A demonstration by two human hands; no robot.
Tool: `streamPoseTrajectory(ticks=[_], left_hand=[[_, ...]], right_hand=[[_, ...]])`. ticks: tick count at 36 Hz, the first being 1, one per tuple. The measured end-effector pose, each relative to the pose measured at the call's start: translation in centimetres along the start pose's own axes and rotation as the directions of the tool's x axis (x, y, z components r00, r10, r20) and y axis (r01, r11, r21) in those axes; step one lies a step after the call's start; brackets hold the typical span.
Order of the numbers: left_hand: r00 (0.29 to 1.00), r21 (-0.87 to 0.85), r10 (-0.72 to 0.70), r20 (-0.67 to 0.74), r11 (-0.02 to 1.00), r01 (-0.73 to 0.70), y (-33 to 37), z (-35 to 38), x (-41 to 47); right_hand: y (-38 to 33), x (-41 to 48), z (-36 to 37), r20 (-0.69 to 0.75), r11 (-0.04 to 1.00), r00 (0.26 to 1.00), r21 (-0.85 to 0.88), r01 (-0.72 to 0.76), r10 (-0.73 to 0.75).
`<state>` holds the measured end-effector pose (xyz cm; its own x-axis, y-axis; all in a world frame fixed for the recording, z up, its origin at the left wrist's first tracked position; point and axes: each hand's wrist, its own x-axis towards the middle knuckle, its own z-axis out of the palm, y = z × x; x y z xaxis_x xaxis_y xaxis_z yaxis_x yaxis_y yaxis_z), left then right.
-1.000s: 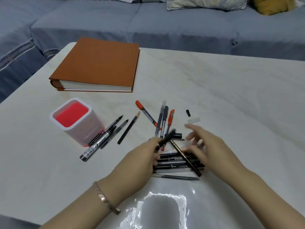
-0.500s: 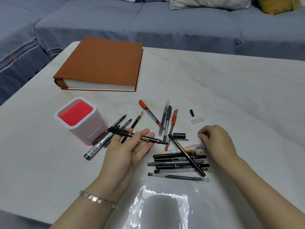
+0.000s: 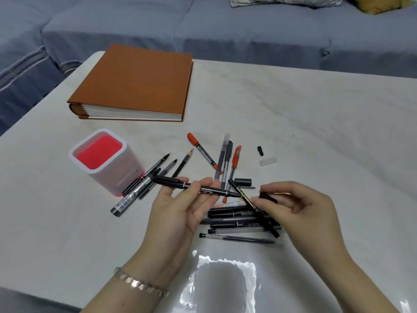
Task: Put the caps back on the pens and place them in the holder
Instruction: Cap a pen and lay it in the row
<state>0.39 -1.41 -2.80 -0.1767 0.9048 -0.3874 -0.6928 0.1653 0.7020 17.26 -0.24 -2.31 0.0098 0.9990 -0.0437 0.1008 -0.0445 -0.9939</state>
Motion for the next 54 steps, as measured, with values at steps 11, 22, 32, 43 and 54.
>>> streamPoseTrajectory(ticks=[11,22,32,43,54], left_hand=[[0.999,0.034,0.018,0.035,0.999,-0.019,-0.1,0.7,-0.8],[0.986,0.095,0.136,0.101,0.985,-0.145,-0.7,1.0,-1.9],[0.962,0.148,0.216,0.166,0.959,-0.241,-1.2,0.7,-2.3],[0.963,0.248,0.265,0.040,0.931,-0.267,0.4,0.6,0.6],[0.985,0.315,0.170,0.035,0.933,-0.173,0.6,-0.6,1.1]], right_hand=[[-0.7,-0.5,1.1,0.028,0.991,0.996,-0.094,0.090,-0.088],[-0.1,-0.8,1.1,0.056,0.933,0.955,-0.207,0.296,-0.291],[0.2,-1.0,0.6,0.088,0.993,0.989,-0.021,0.120,-0.118],[2.6,2.1,-1.5,0.144,0.864,0.987,-0.486,0.135,-0.073],[5.4,11.1,-0.8,0.111,0.636,0.993,-0.765,0.106,-0.031]])
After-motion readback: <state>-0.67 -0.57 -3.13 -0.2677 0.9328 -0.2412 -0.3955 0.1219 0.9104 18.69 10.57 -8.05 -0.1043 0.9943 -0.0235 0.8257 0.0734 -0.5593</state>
